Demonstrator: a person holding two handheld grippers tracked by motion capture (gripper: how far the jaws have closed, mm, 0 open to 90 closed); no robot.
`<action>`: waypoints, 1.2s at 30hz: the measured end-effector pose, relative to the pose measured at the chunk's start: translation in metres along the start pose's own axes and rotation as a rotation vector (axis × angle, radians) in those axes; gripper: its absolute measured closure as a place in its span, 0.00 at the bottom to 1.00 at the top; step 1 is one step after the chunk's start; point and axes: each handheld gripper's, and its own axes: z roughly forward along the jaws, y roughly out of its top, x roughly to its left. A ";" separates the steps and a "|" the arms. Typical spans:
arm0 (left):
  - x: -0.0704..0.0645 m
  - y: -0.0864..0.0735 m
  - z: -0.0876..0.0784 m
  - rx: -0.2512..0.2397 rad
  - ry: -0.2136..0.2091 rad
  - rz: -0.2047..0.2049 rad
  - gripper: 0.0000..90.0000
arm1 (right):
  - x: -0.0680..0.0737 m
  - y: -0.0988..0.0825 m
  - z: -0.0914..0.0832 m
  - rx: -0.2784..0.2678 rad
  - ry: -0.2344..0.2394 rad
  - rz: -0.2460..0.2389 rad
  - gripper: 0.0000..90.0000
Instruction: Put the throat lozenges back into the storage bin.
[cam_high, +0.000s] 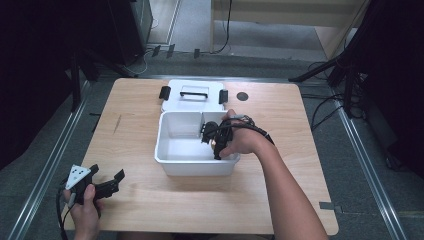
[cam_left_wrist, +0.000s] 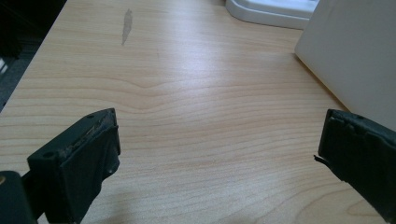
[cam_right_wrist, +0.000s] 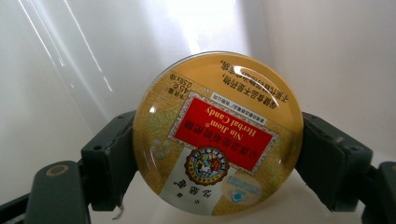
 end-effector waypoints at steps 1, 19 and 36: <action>0.000 0.000 0.000 0.000 0.000 0.000 0.00 | 0.000 0.000 0.000 0.000 0.000 0.001 0.23; 0.000 0.000 0.000 -0.002 0.000 0.001 0.00 | -0.005 -0.008 -0.029 -0.122 0.012 0.069 0.36; 0.000 0.000 0.000 -0.003 -0.004 0.000 0.00 | -0.019 -0.060 -0.081 -0.262 0.015 0.201 0.40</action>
